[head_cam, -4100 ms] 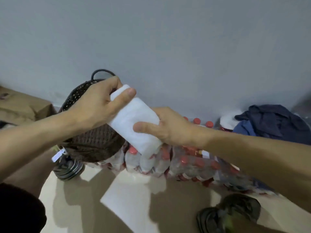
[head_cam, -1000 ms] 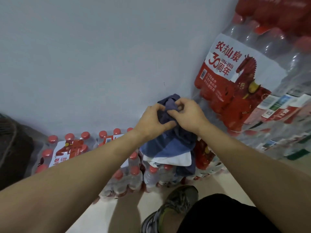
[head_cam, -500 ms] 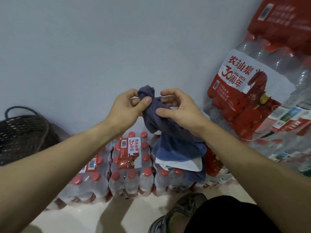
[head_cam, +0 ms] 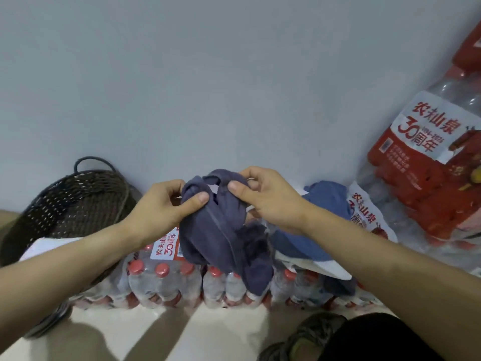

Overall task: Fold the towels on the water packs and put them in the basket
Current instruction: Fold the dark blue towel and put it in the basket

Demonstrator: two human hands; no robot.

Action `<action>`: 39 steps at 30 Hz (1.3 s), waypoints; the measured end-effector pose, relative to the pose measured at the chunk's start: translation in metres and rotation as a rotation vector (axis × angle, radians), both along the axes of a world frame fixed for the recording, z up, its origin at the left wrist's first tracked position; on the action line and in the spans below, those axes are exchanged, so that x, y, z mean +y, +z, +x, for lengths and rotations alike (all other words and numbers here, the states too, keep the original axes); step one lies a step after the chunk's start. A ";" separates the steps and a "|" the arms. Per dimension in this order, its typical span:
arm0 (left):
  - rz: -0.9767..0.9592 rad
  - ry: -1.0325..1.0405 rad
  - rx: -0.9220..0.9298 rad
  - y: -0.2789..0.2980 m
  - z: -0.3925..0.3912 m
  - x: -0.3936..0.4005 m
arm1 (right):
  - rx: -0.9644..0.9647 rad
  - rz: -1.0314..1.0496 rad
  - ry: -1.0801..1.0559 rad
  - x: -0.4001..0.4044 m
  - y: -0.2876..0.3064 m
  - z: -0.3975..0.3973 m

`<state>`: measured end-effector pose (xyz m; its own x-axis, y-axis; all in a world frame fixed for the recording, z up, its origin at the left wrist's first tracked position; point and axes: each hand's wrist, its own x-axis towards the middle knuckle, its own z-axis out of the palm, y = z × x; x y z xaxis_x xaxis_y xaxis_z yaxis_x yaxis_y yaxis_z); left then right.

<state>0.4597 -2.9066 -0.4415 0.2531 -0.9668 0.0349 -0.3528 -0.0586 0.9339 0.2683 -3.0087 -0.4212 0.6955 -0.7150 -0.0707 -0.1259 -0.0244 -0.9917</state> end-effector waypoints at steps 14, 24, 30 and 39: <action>0.196 -0.163 0.622 -0.039 0.041 0.030 | 0.113 -0.122 -0.040 0.007 -0.006 0.051; 0.131 -0.197 0.334 -0.043 0.041 0.053 | 0.099 -0.177 0.124 0.023 0.014 0.063; 0.013 -0.272 0.449 -0.032 0.039 0.041 | 0.076 -0.102 0.240 0.032 0.006 0.065; 0.040 -0.295 0.547 -0.013 0.057 0.040 | 0.066 -0.201 0.083 0.016 0.004 0.052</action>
